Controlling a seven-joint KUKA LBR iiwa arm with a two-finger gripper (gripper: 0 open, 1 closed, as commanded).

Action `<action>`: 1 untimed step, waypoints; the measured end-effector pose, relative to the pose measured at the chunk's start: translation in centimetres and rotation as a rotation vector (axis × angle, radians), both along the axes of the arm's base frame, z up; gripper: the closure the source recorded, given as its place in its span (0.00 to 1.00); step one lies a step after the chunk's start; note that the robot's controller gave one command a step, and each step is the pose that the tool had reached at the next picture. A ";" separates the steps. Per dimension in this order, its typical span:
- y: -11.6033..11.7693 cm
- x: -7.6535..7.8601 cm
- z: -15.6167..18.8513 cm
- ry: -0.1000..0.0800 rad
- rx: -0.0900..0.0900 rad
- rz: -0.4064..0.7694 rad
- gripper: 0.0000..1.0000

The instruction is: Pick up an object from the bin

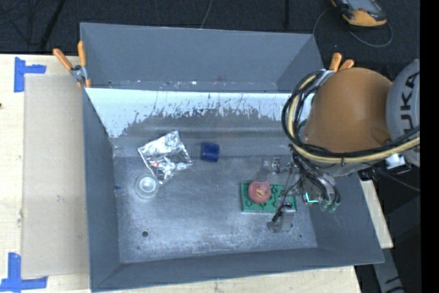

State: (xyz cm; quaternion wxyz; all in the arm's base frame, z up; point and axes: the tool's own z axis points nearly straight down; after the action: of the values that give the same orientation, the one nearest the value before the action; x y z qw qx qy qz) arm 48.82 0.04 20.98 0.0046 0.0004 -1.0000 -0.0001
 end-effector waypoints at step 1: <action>-3.0 6.0 -9.1 -0.006 -0.001 -0.065 0.00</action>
Offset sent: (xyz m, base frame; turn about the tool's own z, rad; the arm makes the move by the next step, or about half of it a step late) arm 0.0600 -0.0293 -0.0860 0.0630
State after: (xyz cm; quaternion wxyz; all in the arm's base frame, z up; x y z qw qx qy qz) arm 54.86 -2.96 11.87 0.0015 -0.0320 -0.9995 0.0003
